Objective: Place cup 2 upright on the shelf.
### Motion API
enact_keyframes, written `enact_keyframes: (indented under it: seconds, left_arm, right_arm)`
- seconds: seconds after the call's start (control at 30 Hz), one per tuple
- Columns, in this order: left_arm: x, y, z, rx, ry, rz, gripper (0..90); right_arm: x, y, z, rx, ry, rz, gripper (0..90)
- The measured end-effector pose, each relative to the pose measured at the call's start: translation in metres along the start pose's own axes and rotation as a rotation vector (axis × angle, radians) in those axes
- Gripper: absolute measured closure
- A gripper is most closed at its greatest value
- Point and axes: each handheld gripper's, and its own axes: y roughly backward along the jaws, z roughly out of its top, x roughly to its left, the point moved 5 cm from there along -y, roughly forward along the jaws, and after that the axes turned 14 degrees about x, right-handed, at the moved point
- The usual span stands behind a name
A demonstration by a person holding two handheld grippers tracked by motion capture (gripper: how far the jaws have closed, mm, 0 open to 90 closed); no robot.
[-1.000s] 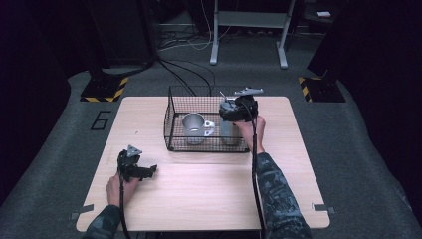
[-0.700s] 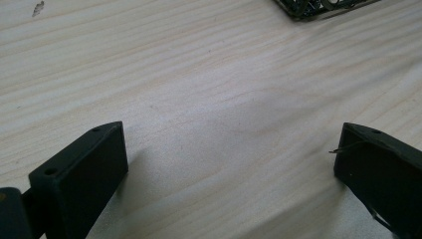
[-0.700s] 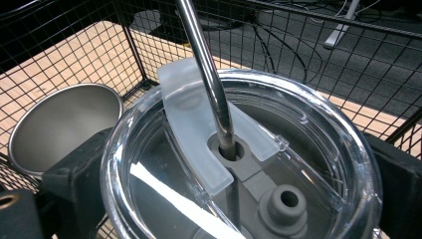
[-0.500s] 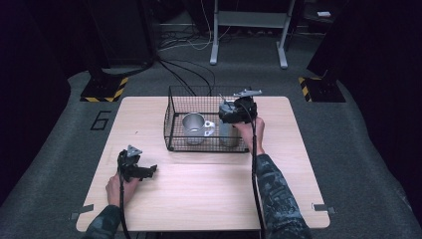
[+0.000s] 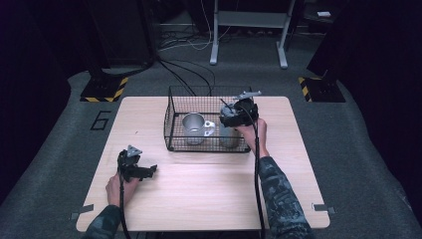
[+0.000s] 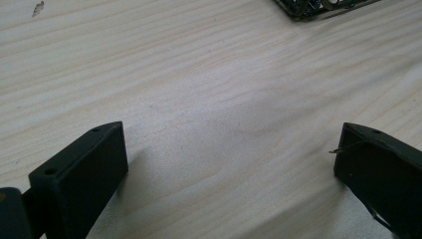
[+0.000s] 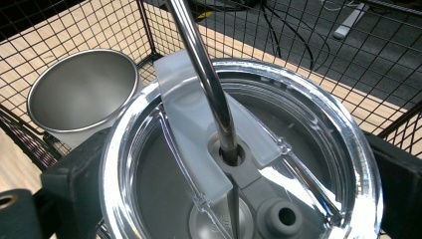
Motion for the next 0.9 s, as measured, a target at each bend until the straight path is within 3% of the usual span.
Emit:
enact_keyframes:
  seconds: [0.33,0.47,0.9]
  left_arm:
    - [0.000,0.000,0.000,-0.001,0.001,0.000,0.4]
    - [0.000,0.000,0.000,0.000,0.000,0.000,0.4]
    - [0.000,0.000,0.000,-0.001,0.001,0.000,0.4]
  right_arm:
    - [0.000,0.002,0.000,0.011,-0.011,-0.005,1.9]
    - [-0.001,0.005,0.000,0.027,-0.018,-0.028,0.0]
    - [0.004,0.029,-0.002,0.032,0.025,-0.016,0.0]
